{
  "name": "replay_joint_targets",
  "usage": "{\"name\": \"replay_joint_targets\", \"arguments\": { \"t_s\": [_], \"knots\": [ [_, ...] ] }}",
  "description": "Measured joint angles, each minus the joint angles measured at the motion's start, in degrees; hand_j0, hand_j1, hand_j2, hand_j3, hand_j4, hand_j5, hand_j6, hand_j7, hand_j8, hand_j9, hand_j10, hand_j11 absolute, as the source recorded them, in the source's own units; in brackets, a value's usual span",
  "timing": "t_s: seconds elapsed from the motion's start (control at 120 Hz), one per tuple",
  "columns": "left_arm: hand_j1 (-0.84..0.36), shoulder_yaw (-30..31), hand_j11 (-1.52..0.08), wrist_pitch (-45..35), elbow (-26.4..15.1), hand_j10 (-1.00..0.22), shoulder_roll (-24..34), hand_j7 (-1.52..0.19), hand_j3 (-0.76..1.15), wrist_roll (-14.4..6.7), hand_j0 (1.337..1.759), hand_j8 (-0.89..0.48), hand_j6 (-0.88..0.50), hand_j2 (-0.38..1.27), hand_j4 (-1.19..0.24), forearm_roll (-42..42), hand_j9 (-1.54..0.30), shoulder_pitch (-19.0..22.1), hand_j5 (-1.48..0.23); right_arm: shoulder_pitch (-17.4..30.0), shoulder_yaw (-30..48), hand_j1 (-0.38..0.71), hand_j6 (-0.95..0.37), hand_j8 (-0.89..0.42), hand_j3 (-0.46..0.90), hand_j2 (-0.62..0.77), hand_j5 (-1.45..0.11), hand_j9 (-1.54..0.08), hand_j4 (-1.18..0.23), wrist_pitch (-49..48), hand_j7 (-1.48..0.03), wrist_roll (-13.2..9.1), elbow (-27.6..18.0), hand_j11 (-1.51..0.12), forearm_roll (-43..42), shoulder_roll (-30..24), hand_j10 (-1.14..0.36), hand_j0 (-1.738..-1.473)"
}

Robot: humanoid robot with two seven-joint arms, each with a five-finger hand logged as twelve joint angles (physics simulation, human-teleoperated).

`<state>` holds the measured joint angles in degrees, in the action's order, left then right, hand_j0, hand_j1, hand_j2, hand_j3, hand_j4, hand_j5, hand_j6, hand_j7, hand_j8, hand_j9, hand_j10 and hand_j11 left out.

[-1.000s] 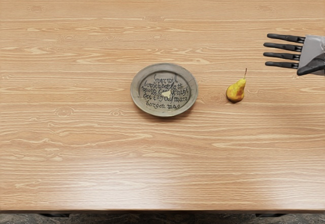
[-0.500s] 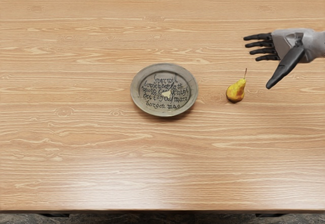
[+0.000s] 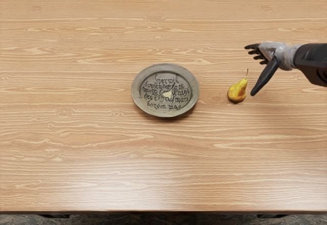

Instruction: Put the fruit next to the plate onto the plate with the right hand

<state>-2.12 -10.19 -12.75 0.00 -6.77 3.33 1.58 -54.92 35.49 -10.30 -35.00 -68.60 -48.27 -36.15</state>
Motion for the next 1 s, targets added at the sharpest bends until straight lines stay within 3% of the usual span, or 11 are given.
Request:
{"name": "replay_joint_targets", "arguments": {
  "t_s": [0.358,0.525,0.692,0.742,0.817,0.875,1.0],
  "knots": [
    [0.34,0.0,-0.01,0.0,0.0,0.0,0.0,-0.01,0.0,0.0,1.658,0.0,0.0,0.0,0.0,0.0,-0.01,0.0,-0.01,-0.4,-6.3,-0.32,-0.03,-0.03,0.0,0.0,-0.03,-0.03,-0.03,8.4,-0.03,0.0,4.2,-0.03,-6.7,7.8,-0.03,-1.658],
    [0.34,0.0,-0.01,0.0,0.0,0.0,0.0,-0.01,0.0,0.0,1.658,0.0,0.0,0.0,0.0,0.0,-0.01,0.0,-0.01,0.1,-7.4,-0.31,-0.04,-0.04,0.0,-0.01,-0.04,-0.04,-0.03,14.3,-0.04,0.0,5.2,-0.04,-8.9,9.3,-0.03,-1.658],
    [0.34,0.0,-0.01,0.0,0.0,0.0,0.0,-0.01,0.0,0.0,1.658,0.0,0.0,0.0,0.0,0.0,-0.01,0.0,-0.01,0.4,-7.9,-0.18,-0.13,-0.12,0.0,0.03,-0.16,-0.17,-0.12,16.4,-0.16,0.0,5.4,-0.17,-9.5,9.8,-0.12,-1.658],
    [0.34,0.0,-0.01,0.0,0.0,0.0,0.0,-0.01,0.0,0.0,1.658,0.0,0.0,0.0,0.0,0.0,-0.01,0.0,-0.01,0.7,-7.9,-0.2,-0.15,-0.14,0.0,-0.04,-0.2,-0.2,-0.14,16.5,-0.19,0.1,5.4,-0.21,-9.5,9.7,-0.13,-1.658],
    [0.34,0.0,-0.01,0.0,0.0,0.0,0.0,-0.01,0.0,0.0,1.658,0.0,0.0,0.0,0.0,0.0,-0.01,0.0,-0.01,0.9,-7.9,-0.18,-0.17,-0.16,0.0,-0.05,-0.23,-0.24,-0.16,16.6,-0.22,0.1,5.4,-0.24,-9.3,9.7,-0.15,-1.658],
    [0.34,0.0,-0.01,0.0,0.0,0.0,0.0,-0.01,0.0,0.0,1.658,0.0,0.0,0.0,0.0,0.0,-0.01,0.0,-0.01,1.1,-8.0,-0.17,-0.19,-0.17,0.0,0.01,-0.25,-0.26,-0.17,16.6,-0.23,0.1,5.4,-0.26,-9.3,9.6,-0.17,-1.658],
    [0.34,0.0,-0.01,0.0,0.0,0.0,0.0,-0.01,0.0,0.0,1.658,0.0,0.0,0.0,0.0,0.0,-0.01,0.0,-0.01,1.2,-8.0,-0.16,-0.22,-0.2,0.0,0.0,-0.29,-0.29,-0.2,16.4,-0.27,0.0,5.4,-0.29,-9.2,9.7,-0.2,-1.658]
  ]
}}
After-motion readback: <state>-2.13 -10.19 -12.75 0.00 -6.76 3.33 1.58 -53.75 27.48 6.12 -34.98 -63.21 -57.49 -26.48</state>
